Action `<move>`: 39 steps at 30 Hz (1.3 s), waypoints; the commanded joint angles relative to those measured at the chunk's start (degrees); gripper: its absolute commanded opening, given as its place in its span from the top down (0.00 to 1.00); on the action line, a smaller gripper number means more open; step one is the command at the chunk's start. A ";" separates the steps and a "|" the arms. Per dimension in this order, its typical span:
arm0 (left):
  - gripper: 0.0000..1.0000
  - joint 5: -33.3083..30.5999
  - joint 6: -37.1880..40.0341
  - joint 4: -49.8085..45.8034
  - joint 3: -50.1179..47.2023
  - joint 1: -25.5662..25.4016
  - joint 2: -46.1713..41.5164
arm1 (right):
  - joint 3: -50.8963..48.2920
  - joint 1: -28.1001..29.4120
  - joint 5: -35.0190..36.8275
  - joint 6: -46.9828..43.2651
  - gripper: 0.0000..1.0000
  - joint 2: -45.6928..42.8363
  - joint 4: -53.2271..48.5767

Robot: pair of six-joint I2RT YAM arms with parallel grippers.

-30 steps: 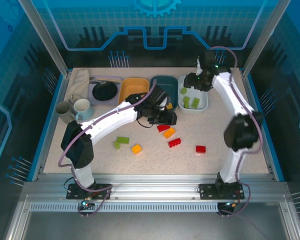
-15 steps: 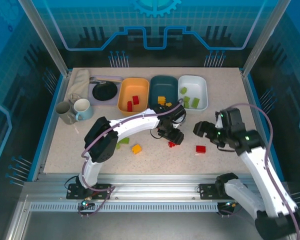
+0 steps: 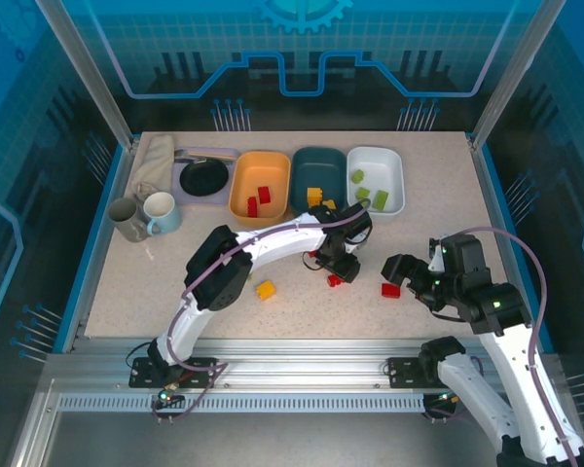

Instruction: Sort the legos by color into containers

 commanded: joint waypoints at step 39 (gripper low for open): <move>0.84 -10.90 -0.30 -4.40 0.27 29.41 -9.25 | 19.62 22.23 -1.19 -7.62 0.15 33.46 28.87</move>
